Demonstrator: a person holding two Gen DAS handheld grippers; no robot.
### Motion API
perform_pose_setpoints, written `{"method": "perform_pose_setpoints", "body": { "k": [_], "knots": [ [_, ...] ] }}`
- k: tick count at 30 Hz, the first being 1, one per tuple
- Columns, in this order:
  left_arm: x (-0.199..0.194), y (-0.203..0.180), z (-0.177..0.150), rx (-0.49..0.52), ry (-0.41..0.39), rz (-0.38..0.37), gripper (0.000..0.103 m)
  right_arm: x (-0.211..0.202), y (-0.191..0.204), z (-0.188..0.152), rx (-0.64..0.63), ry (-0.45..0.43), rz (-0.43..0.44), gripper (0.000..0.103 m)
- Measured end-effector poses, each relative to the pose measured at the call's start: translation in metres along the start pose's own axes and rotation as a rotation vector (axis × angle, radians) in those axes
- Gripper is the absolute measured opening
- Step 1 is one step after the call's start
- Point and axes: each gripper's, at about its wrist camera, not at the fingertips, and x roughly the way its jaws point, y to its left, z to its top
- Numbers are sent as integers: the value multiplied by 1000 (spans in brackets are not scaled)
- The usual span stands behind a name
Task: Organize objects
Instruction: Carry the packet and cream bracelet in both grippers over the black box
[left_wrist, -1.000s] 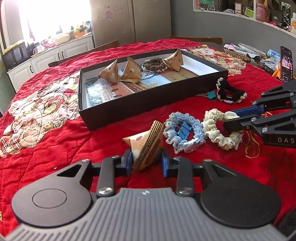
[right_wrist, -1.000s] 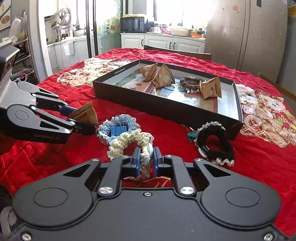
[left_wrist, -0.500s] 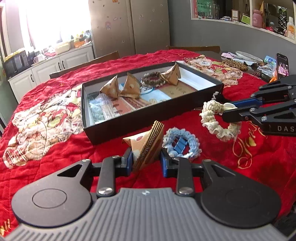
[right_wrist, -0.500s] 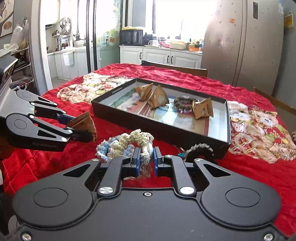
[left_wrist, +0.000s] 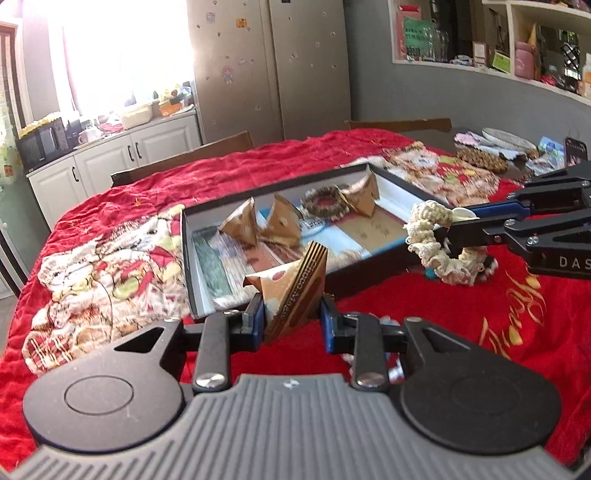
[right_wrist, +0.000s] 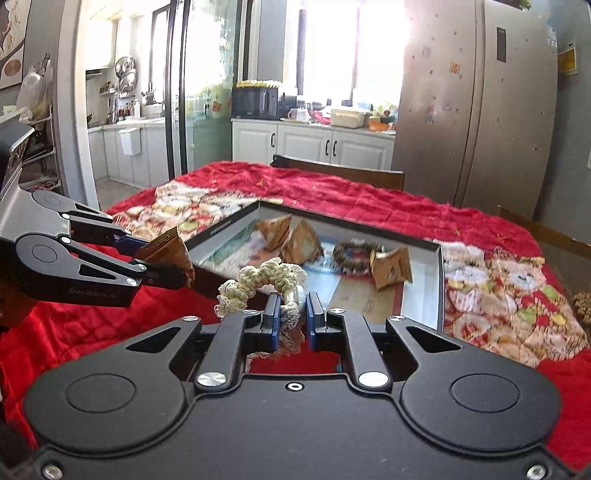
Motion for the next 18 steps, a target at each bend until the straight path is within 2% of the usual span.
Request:
{"method": "perform_pose_setpoints", "body": {
  "k": [18],
  "knots": [
    [28,21,37,-70,-48,43,34,39,-11,39,37,-27,-52,13]
  ]
}}
